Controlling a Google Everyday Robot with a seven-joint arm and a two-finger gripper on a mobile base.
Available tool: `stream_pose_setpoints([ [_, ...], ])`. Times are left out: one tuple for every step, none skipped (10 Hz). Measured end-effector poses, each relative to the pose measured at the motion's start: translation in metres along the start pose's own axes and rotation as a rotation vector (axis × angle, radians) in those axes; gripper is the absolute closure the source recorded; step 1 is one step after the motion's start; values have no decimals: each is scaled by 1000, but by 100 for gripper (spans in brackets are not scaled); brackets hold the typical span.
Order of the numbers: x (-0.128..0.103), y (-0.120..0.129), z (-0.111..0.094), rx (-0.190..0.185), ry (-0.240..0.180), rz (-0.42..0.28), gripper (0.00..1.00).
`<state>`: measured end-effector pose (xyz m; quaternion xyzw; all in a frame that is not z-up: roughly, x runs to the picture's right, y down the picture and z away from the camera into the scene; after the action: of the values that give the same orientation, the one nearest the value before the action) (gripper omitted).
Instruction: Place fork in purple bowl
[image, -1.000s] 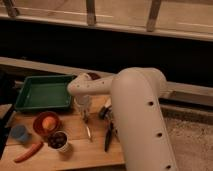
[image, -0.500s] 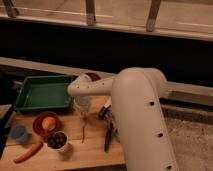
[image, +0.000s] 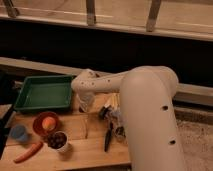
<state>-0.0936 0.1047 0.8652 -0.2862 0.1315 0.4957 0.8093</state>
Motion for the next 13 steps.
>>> stream_pose_setpoints([
  [-7, -8, -15, 9, -24, 2, 100],
  [-15, -17, -29, 27, -46, 3, 100],
  [-25, -27, -41, 44, -73, 6, 100],
  [-35, -42, -52, 61, -98, 17, 100],
  [-43, -56, -65, 80, -123, 30, 100],
  [-49, -66, -78, 101, -141, 39, 100],
  [-60, -76, -94, 122, -167, 48, 100],
  [-73, -88, -107, 145, -195, 57, 100],
  [-83, -100, -119, 165, -220, 72, 100],
  [-93, -114, -131, 187, -246, 87, 100],
  [-105, -122, -144, 202, -274, 98, 100],
  [-118, -128, -155, 213, -310, 105, 100],
  [-133, -132, -171, 213, -376, 111, 100],
])
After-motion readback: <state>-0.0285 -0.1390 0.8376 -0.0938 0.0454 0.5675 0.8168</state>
